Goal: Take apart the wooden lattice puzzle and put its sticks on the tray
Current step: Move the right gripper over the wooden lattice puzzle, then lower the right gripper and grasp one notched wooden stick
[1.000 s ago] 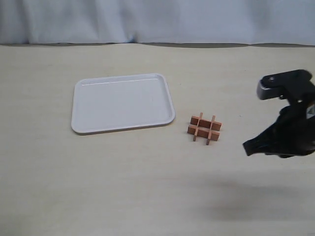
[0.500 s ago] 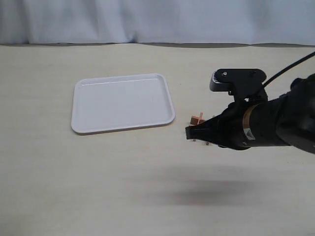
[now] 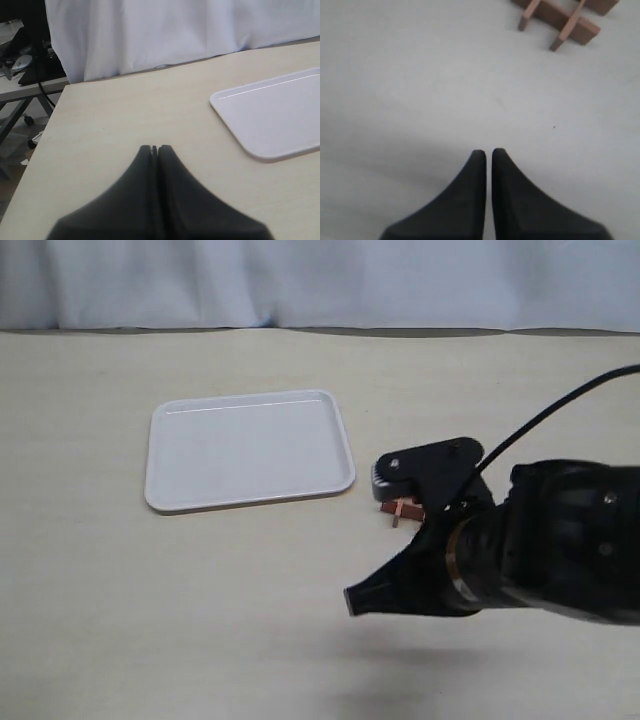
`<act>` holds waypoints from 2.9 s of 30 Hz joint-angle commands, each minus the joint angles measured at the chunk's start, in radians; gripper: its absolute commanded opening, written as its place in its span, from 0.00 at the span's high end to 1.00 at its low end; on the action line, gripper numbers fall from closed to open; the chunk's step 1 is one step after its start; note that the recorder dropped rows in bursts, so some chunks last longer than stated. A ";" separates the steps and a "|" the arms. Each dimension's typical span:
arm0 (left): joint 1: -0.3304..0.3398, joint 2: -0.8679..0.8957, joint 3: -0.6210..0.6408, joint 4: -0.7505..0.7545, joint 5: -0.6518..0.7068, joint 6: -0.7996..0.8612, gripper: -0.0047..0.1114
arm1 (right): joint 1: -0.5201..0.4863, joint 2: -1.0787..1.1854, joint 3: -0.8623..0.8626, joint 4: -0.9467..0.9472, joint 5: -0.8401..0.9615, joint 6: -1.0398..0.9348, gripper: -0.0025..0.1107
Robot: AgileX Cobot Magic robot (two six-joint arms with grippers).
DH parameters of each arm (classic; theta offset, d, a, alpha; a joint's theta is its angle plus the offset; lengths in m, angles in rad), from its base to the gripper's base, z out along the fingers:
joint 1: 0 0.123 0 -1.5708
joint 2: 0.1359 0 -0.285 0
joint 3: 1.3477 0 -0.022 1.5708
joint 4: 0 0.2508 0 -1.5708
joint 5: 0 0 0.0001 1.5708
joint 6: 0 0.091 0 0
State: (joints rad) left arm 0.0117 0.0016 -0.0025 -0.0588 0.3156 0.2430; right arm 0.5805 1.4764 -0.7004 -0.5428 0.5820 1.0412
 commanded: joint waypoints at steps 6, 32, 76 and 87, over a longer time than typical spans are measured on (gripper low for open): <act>0.001 -0.002 0.002 -0.001 -0.006 0.002 0.96 | 0.048 0.013 -0.003 0.141 0.233 -0.235 0.94; 0.001 -0.002 0.002 -0.003 -0.006 0.002 0.96 | -0.125 0.312 -0.380 0.082 0.255 -0.226 0.84; 0.001 -0.002 0.002 -0.003 -0.006 0.002 0.96 | -0.269 0.327 -0.227 0.029 -0.040 0.013 0.69; 0.001 -0.002 0.002 -0.003 -0.006 0.002 0.96 | -0.312 0.341 -0.200 0.007 -0.120 0.072 0.69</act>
State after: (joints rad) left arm 0.0117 0.0016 -0.0025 -0.0588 0.3156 0.2449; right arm 0.2800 1.8067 -0.9058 -0.5232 0.4613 1.1051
